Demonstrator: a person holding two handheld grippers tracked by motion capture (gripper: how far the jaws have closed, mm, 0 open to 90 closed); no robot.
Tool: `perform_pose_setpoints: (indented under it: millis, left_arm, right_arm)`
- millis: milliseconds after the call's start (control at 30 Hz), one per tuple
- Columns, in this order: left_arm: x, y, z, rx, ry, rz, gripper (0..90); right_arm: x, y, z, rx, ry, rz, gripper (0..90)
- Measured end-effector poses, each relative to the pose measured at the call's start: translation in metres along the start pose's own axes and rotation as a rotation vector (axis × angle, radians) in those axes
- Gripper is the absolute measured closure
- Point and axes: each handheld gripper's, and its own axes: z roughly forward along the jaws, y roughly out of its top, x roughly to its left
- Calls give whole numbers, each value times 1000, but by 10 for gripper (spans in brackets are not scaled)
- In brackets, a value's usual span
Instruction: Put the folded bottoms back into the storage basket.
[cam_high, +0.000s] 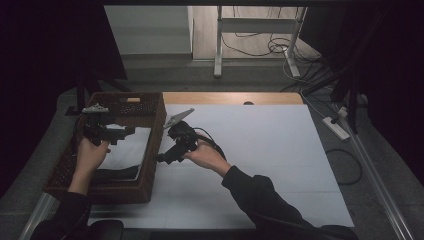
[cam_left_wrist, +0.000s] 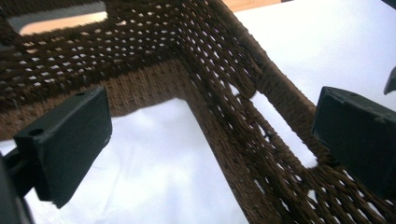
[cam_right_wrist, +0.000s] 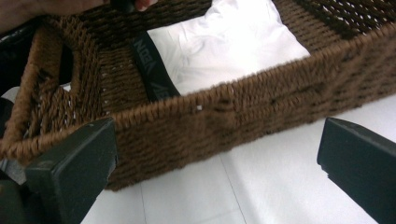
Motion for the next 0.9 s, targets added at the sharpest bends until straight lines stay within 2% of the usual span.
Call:
perform_pose_setpoints:
  millis: [200, 467, 667, 900]
  left_arm:
    - [-8, -3, -1, 4, -7, -4, 0]
    - [-25, -6, -6, 4, -21, 8, 0]
    - [-36, -10, -12, -3, -32, 21, 0]
    - [-51, -14, -16, 17, -42, 44, 0]
  right_arm:
    - [-3, -14, -11, -5, -10, 24, 0]
    - [-7, -31, -30, -9, -30, 46, 0]
    - [-8, -43, -45, -6, -45, 44, 0]
    - [-9, -56, -64, 7, -67, 38, 0]
